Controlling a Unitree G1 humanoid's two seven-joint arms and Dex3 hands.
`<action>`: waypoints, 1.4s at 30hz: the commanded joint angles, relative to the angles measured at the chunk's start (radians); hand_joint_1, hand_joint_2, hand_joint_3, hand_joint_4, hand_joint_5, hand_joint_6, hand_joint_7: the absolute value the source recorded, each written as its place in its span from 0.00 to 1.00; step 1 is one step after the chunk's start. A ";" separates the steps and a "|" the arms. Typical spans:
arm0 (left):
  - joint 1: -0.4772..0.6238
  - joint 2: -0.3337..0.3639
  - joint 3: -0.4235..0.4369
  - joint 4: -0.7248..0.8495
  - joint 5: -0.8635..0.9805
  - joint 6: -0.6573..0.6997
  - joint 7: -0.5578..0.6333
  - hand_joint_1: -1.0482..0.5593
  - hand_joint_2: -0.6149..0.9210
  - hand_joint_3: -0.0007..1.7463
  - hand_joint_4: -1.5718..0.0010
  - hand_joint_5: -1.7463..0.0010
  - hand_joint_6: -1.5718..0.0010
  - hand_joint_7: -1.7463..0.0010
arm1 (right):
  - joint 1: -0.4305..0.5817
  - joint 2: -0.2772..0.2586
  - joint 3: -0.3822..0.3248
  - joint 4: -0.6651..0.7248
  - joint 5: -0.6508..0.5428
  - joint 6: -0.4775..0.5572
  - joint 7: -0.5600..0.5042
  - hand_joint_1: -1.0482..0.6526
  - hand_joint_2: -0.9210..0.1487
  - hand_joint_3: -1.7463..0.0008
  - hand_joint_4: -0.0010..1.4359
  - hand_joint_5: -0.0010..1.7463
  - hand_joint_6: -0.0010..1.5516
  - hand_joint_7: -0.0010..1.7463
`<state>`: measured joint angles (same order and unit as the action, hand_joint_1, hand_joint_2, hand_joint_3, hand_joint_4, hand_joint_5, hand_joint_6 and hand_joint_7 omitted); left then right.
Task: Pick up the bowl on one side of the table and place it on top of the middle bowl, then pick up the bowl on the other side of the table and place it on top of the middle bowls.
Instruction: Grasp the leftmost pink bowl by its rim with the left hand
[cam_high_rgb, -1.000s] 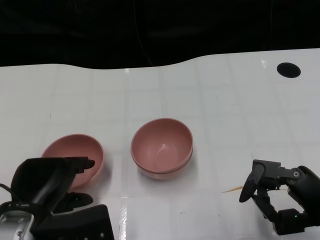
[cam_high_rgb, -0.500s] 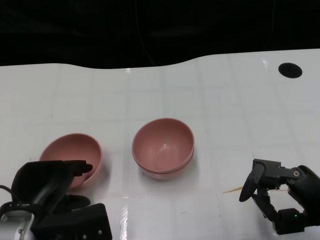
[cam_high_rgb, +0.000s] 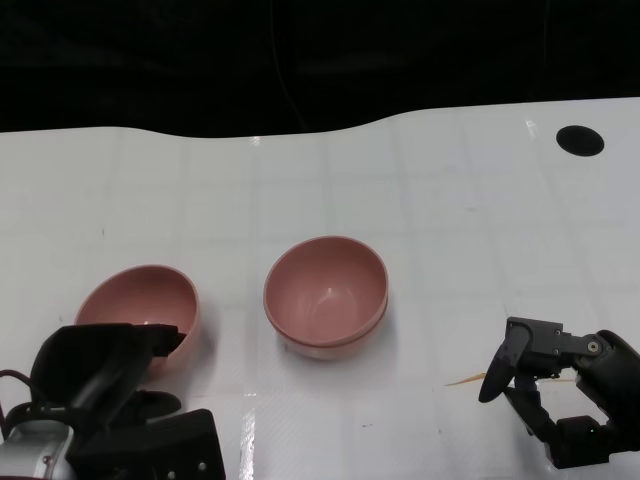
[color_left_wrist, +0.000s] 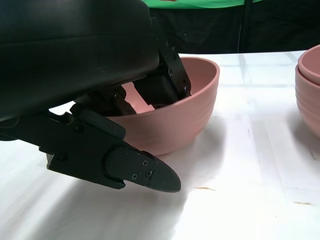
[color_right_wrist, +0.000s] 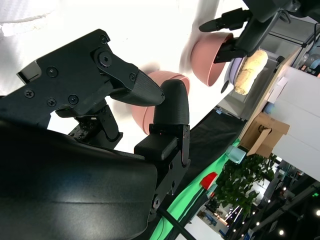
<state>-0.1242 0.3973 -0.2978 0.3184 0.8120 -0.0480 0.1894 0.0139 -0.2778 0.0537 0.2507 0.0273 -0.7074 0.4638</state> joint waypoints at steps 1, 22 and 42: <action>-0.014 0.022 -0.006 0.009 -0.002 0.000 0.001 0.38 1.00 0.01 0.44 0.99 0.42 0.98 | 0.009 -0.015 -0.003 -0.014 0.011 0.007 0.000 0.53 0.31 0.37 0.62 1.00 0.45 0.98; -0.024 -0.005 0.017 0.076 -0.109 -0.095 0.058 0.59 1.00 0.23 0.56 0.00 0.66 0.01 | 0.010 -0.019 -0.005 -0.019 0.002 0.005 -0.004 0.54 0.32 0.36 0.62 1.00 0.44 0.98; -0.003 0.041 0.054 -0.060 -0.181 -0.101 -0.030 0.62 0.89 0.42 0.56 0.00 0.67 0.00 | -0.002 -0.014 -0.005 0.013 0.007 -0.006 -0.002 0.54 0.34 0.34 0.62 1.00 0.44 0.98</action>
<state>-0.1379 0.4113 -0.2583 0.2816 0.6343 -0.1528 0.1757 0.0130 -0.2778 0.0535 0.2512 0.0257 -0.7061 0.4633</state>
